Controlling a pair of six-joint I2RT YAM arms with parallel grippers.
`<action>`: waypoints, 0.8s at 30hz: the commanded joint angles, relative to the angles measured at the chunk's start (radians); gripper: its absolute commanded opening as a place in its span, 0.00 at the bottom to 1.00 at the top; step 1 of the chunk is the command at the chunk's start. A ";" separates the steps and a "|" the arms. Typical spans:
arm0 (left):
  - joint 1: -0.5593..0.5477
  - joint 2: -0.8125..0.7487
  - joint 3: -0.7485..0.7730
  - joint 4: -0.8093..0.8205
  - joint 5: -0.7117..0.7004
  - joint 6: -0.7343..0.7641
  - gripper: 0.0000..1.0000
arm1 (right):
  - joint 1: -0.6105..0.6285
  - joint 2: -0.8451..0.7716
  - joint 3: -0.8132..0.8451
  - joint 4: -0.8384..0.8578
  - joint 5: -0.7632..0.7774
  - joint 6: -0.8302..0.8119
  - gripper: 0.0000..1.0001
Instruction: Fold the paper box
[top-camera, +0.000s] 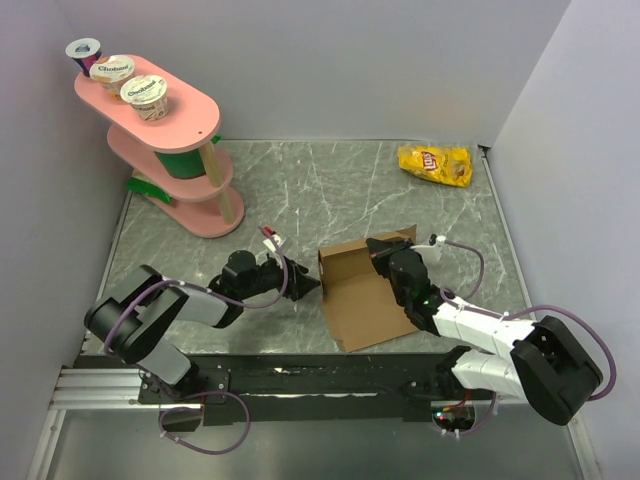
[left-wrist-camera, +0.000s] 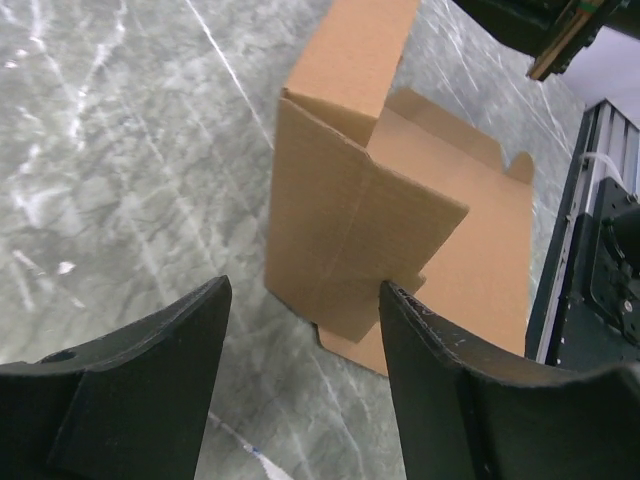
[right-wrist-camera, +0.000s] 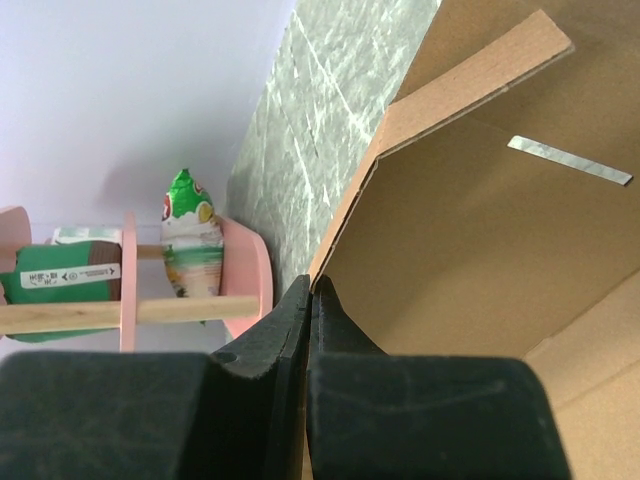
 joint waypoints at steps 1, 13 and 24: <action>-0.016 0.053 0.045 0.082 0.018 0.029 0.68 | -0.003 0.024 0.018 -0.051 -0.019 -0.031 0.00; -0.030 0.137 0.107 0.140 -0.001 0.027 0.71 | -0.003 0.027 0.017 -0.051 -0.025 -0.032 0.00; -0.059 0.156 0.115 0.167 -0.171 0.033 0.73 | -0.003 0.055 0.021 -0.033 -0.042 -0.029 0.00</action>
